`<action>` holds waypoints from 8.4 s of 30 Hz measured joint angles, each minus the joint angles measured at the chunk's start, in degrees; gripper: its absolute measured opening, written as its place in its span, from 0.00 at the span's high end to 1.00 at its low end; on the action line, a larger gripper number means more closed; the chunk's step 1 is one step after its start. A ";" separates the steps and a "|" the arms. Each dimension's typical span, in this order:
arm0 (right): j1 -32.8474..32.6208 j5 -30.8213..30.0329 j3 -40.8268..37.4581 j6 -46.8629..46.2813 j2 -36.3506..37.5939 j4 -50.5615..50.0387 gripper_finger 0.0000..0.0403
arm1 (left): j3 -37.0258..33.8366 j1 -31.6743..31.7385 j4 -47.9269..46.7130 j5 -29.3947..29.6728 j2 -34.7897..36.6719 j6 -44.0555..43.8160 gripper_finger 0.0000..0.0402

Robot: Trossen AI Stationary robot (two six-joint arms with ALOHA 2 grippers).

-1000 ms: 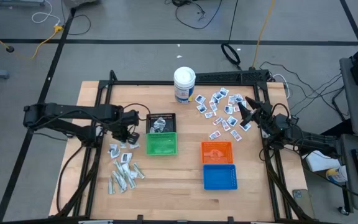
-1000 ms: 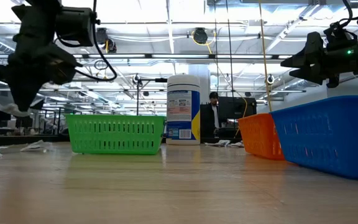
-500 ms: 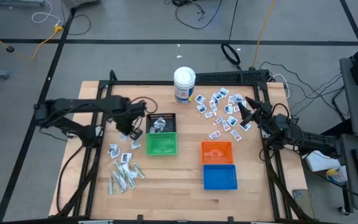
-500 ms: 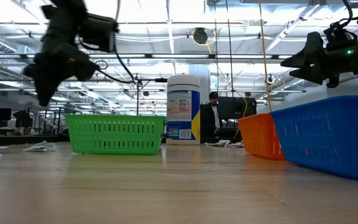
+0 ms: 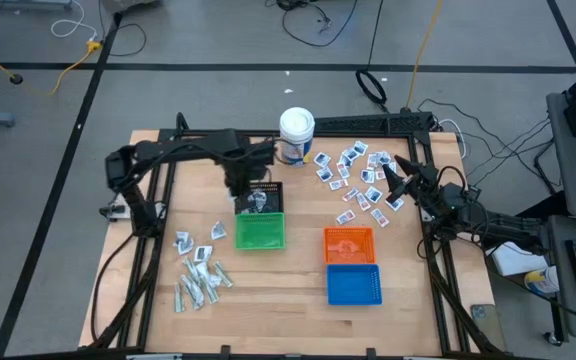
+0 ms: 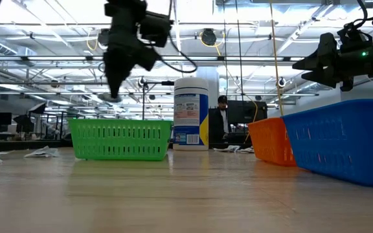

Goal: Pick & Place First Aid Supplies
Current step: Put the black pad into the black bin

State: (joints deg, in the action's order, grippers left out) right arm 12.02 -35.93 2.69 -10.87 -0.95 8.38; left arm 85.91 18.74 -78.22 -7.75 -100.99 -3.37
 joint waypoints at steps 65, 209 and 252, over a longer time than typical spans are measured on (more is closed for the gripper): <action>0.01 -0.02 -0.01 0.00 0.01 0.00 0.34 | -22.23 -9.53 12.38 1.59 12.54 -44.28 0.16; 0.00 -0.02 -0.01 0.00 0.02 0.16 0.34 | -7.81 -4.52 7.26 2.11 3.57 -22.67 0.28; 0.00 0.00 0.01 0.00 0.02 0.00 0.34 | -45.92 -32.46 22.93 1.01 18.99 -45.43 0.26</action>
State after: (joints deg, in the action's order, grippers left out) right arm 12.02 -35.93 2.70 -10.87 -0.93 8.38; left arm 39.99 -13.72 -55.29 -6.74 -82.00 -48.79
